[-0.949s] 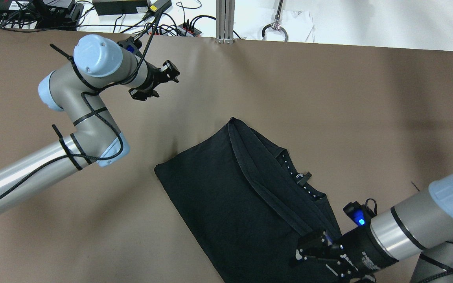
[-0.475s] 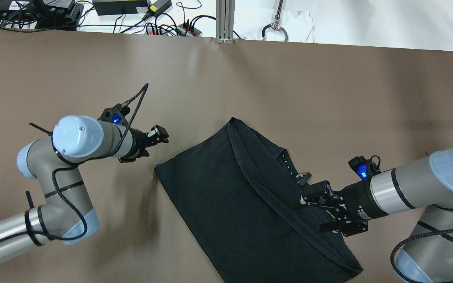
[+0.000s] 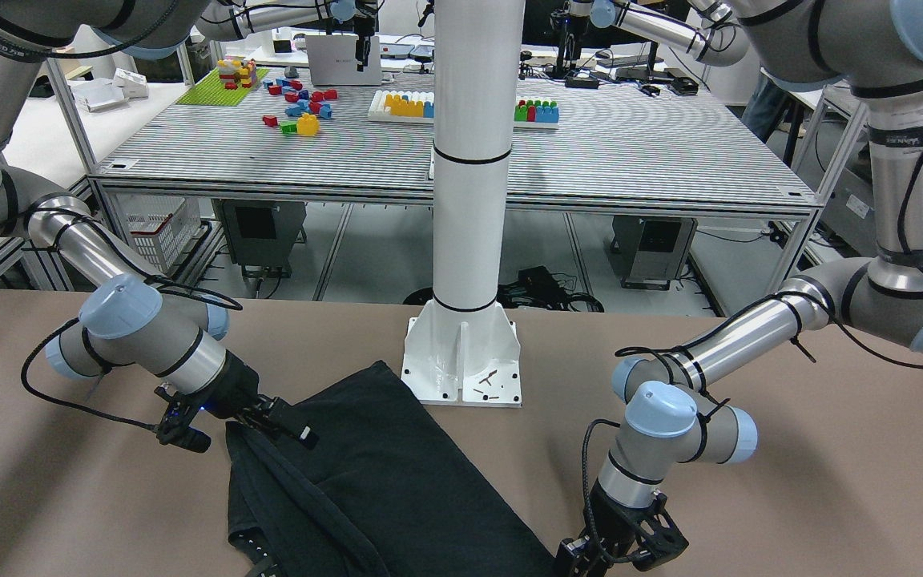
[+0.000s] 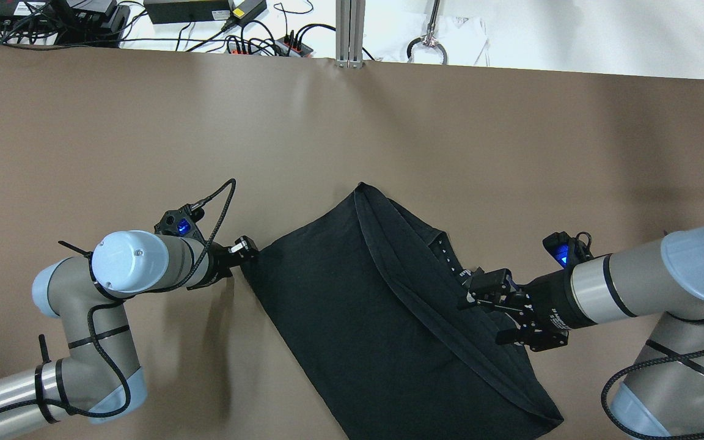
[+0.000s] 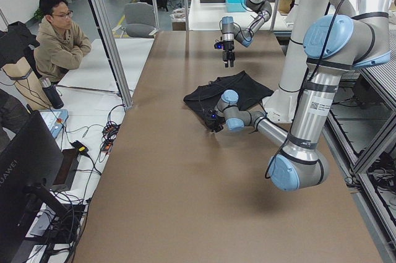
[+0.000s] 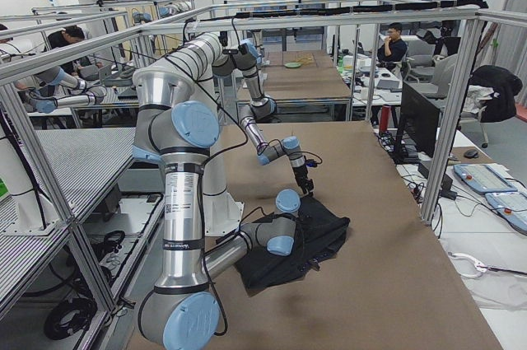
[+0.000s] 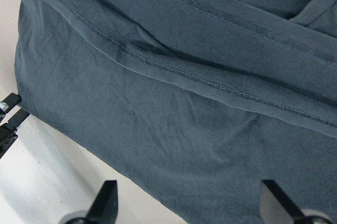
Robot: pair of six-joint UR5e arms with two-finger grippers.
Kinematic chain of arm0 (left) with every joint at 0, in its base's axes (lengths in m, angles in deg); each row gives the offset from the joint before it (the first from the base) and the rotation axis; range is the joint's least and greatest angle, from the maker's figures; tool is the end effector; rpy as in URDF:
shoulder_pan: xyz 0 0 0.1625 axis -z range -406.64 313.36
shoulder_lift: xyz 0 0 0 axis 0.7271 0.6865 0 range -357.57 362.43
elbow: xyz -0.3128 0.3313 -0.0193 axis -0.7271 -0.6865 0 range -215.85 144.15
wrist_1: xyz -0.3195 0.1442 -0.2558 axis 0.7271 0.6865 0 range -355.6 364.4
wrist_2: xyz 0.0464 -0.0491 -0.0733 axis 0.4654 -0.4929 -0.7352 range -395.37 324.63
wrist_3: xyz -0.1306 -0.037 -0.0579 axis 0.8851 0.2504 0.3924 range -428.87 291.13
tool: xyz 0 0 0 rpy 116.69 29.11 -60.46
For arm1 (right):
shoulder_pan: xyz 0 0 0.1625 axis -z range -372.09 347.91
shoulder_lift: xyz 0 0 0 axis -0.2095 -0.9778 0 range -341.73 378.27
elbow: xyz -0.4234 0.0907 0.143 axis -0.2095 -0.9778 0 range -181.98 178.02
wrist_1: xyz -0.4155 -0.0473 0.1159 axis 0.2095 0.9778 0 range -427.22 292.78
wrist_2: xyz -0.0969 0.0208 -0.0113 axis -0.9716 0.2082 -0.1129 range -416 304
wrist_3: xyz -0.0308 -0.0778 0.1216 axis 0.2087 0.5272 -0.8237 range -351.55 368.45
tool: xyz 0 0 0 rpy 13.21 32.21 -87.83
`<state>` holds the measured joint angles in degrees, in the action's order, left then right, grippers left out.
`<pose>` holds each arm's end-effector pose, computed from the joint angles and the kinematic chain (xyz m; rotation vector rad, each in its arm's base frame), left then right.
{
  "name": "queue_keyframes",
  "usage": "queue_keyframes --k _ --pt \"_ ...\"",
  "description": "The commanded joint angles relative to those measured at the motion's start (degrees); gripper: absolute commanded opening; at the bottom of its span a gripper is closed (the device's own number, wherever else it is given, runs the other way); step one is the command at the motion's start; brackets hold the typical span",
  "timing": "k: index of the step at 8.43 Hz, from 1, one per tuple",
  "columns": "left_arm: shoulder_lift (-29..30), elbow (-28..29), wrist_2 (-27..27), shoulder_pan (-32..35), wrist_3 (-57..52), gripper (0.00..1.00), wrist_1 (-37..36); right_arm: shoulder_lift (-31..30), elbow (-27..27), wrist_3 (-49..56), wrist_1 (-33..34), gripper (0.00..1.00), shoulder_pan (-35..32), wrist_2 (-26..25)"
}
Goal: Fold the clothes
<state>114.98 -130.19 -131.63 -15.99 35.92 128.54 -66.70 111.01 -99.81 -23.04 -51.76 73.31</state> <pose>0.5595 -0.4678 0.3807 0.0501 1.0894 -0.6569 -0.3918 -0.3765 0.3588 -0.3470 -1.3205 0.4095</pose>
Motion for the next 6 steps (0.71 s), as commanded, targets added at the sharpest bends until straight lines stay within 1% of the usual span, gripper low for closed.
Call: queue_keyframes --k 1,2,4,5,6 --pt "0.8 2.1 0.2 -0.6 0.5 0.28 0.2 -0.1 0.2 0.1 0.1 0.95 0.0 -0.3" --pt "1.0 2.1 0.4 -0.6 0.4 0.00 0.2 -0.1 0.2 0.1 0.1 0.95 0.1 -0.3" --pt "1.0 1.1 0.2 0.1 0.0 0.00 0.2 -0.4 0.0 0.1 0.1 0.95 0.0 -0.4" --pt "0.9 0.3 -0.5 1.3 -0.2 0.00 0.2 -0.4 0.0 0.1 0.1 0.94 0.0 -0.4" --pt "0.8 -0.7 -2.3 3.3 -1.9 0.00 0.1 -0.4 0.0 0.1 0.1 0.95 -0.1 -0.7"
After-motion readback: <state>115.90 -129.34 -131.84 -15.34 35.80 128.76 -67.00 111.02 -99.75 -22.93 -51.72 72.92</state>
